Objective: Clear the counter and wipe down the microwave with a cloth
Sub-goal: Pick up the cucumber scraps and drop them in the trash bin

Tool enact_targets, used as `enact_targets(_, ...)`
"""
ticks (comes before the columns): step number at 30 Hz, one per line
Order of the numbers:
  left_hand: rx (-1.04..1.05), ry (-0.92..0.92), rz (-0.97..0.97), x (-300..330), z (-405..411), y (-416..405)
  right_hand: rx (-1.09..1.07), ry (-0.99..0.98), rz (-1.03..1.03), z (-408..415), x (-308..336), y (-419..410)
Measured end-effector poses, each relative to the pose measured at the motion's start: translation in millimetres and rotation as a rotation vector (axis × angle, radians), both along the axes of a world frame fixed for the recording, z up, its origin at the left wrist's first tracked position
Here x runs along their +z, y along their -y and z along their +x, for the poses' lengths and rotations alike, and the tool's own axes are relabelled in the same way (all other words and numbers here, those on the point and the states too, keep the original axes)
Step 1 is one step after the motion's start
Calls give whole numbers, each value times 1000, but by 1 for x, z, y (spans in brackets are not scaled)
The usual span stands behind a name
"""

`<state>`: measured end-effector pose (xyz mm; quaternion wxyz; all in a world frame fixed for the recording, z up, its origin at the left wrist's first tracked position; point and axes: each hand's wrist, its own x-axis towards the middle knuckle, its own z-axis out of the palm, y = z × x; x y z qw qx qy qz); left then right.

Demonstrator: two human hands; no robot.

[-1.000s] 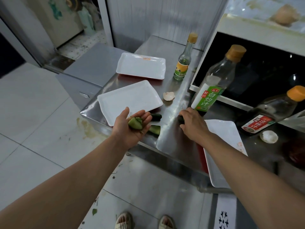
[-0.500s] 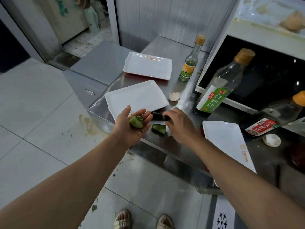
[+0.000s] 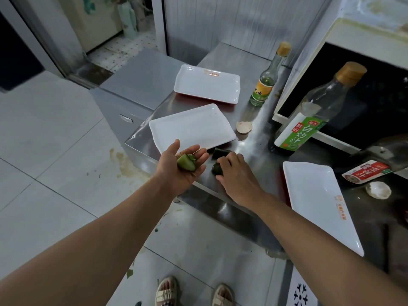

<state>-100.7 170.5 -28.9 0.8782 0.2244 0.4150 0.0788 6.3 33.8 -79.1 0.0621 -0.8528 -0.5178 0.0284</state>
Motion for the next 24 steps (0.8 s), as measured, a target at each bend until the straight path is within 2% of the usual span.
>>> enact_targets(10, 4, 2, -10, 3, 8, -6, -129, -11, 124, 17, 15, -16)
enact_targets(24, 4, 3, -10, 1, 12, -9, -78, -63, 49, 15, 3, -19)
